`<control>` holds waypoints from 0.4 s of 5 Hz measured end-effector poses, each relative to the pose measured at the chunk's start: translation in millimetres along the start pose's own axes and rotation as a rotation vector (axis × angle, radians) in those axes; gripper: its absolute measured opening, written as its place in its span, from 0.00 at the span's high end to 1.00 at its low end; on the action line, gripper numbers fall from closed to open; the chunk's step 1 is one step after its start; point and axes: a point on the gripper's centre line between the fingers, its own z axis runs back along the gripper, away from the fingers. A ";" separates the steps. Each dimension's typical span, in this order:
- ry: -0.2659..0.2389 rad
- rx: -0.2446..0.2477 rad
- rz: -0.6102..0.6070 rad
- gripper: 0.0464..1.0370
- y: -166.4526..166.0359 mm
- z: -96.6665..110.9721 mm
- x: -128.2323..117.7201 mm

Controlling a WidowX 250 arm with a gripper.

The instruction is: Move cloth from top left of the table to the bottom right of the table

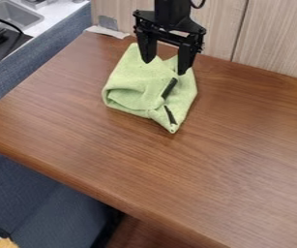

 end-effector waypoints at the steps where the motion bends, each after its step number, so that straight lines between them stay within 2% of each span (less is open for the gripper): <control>1: 0.039 -0.008 0.002 0.04 -1.0 -14.0 -2.6; 2: 0.105 -0.017 0.064 0.04 21.5 -37.0 -7.5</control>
